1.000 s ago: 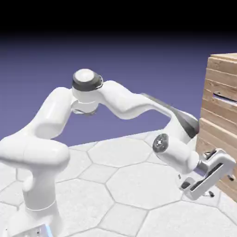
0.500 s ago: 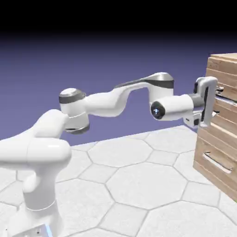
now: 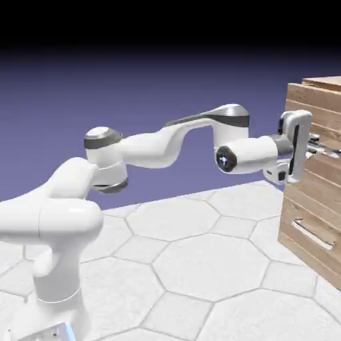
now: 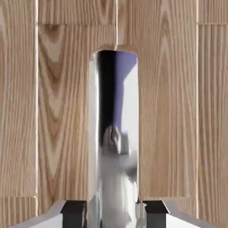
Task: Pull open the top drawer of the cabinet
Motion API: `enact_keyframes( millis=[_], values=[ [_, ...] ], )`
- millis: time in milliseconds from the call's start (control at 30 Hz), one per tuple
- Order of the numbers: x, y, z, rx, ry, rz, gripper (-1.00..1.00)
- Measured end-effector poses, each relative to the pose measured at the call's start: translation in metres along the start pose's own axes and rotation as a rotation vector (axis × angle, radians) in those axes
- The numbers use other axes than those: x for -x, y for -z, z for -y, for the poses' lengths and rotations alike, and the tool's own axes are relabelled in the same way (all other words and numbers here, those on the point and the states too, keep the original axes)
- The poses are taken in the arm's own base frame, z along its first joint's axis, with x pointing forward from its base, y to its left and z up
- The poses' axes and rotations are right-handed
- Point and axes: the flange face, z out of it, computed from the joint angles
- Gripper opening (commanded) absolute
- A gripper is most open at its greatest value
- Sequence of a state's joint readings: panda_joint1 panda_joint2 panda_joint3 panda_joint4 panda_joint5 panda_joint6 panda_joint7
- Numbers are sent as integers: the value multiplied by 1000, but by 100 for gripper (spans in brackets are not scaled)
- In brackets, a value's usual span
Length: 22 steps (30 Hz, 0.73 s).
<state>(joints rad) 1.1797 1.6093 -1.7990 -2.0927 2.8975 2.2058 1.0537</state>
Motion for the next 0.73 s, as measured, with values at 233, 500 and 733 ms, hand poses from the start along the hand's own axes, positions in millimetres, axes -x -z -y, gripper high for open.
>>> enact_keyframes(
  millis=[233, 500, 733],
  values=[
    [0, 56, 0, -1, -1, 1, -100],
    [0, 142, 0, -2, -2, 2, -100],
    [1, 197, 0, 0, -1, 0, 100]
  ],
)
